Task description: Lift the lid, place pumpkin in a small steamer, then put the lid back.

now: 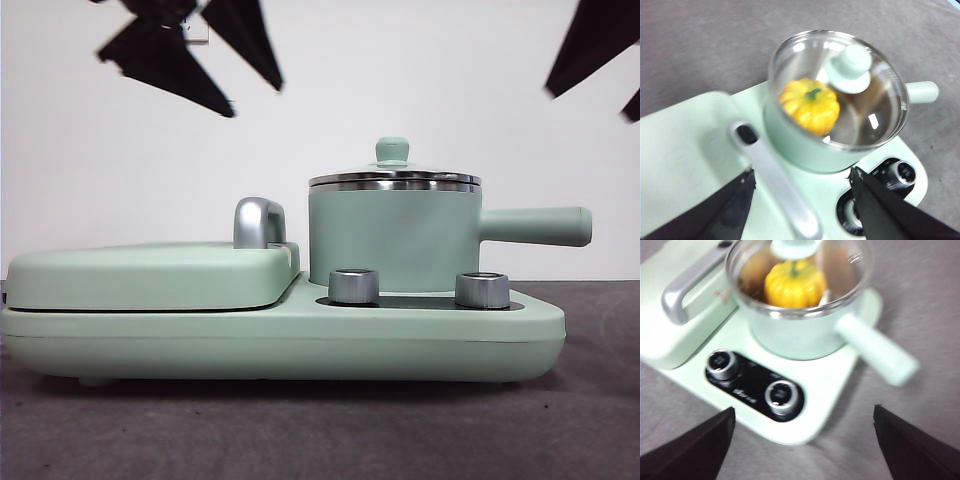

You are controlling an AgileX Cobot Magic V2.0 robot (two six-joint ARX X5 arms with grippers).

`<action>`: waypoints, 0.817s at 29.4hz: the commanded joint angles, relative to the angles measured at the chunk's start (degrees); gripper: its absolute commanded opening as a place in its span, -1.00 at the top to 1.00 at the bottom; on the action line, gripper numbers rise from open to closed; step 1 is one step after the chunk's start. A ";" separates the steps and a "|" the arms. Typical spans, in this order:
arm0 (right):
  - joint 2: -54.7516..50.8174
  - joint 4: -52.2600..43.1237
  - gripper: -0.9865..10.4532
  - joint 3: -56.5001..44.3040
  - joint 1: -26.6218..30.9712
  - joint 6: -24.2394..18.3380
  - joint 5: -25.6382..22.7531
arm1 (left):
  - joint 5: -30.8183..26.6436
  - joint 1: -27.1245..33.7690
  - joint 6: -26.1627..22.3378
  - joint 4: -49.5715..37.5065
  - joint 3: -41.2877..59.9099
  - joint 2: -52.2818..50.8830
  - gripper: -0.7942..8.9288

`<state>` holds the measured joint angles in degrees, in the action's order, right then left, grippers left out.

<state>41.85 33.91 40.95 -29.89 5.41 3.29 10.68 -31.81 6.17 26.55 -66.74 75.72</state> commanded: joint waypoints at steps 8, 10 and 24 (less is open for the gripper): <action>11.50 -10.49 0.08 0.85 -0.35 0.17 5.97 | -0.35 8.79 5.55 -0.55 15.58 -15.76 0.21; 13.66 -11.67 0.08 1.60 -0.35 0.15 6.43 | -0.33 10.58 5.97 -0.39 18.45 -19.47 0.21; 18.23 -16.13 0.25 4.15 -0.33 0.09 8.70 | -0.31 14.56 6.14 4.55 23.41 -30.18 0.28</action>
<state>59.72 18.55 44.16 -29.89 5.41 12.03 10.44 -17.10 12.67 31.57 -43.09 45.25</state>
